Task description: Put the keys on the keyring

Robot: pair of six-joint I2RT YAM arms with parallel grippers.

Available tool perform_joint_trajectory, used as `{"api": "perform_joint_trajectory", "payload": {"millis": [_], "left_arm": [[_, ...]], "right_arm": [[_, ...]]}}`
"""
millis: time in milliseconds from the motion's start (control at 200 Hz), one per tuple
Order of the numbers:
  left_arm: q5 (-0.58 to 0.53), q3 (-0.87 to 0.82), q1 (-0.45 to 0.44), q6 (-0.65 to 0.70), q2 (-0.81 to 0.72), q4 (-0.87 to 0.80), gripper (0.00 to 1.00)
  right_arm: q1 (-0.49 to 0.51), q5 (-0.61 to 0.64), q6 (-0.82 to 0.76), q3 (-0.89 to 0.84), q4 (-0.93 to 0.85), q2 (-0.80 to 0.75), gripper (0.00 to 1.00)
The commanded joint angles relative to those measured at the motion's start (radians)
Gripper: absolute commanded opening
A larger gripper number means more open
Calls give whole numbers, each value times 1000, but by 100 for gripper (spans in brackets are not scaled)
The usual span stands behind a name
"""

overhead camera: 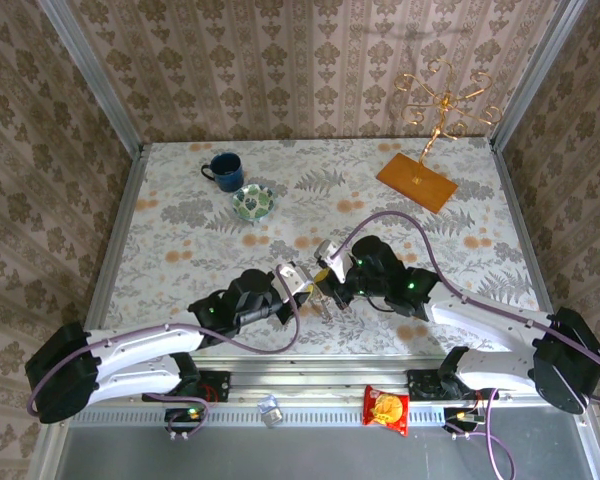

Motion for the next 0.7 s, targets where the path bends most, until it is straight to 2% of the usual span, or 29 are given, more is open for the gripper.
{"api": "perform_joint_trajectory", "payload": {"millis": [0,280,695], "left_arm": [[-3,-12,-41,53,11,63,0],[-39,-41,-59,78,6,113,0],[-55,-64,-65,88,-9,147,0]], "right_arm": [[-6,43,143,-30,63,18,0],[-30,32,268,-85,121,-12,0],[-50,11,337,-121,151,-25,0]]}}
